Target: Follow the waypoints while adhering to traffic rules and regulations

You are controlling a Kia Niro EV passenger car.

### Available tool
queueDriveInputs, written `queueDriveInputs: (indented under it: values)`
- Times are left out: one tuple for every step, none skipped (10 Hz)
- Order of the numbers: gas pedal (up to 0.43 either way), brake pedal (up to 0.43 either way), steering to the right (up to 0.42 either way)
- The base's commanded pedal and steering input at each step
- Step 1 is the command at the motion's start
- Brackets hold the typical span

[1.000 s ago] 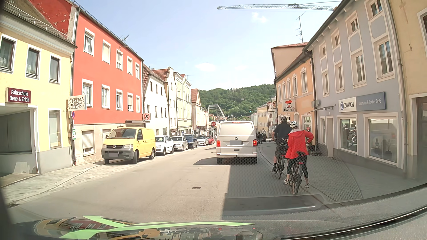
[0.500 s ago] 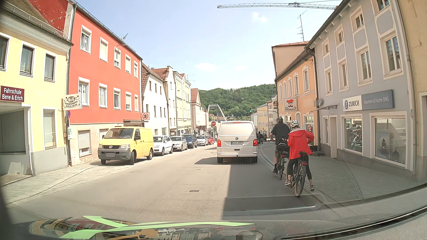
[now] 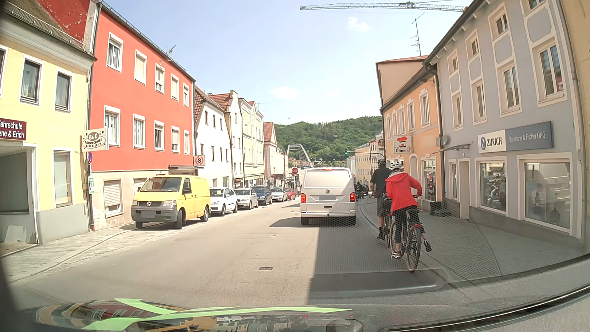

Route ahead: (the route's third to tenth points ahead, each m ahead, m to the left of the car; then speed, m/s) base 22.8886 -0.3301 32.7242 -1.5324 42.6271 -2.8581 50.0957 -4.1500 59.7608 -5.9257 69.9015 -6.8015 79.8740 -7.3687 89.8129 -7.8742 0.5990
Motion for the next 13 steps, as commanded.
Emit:
queueDriveInputs:
  values:
    - [0.0,0.128,-0.003]
    - [0.0,0.128,-0.003]
    - [0.0,0.134,-0.003]
    - [0.0,0.134,-0.003]
    - [0.0,0.134,-0.003]
    - [0.0,0.11,-0.003]
    - [0.0,0.079,-0.003]
    - [0.0,0.073,-0.003]
    - [0.0,0.079,-0.003]
    - [0.0,0.098,-0.003]
    - [0.0,0.11,-0.003]
    - [0.0,0.128,-0.003]
    - [0.0,0.134,-0.003]
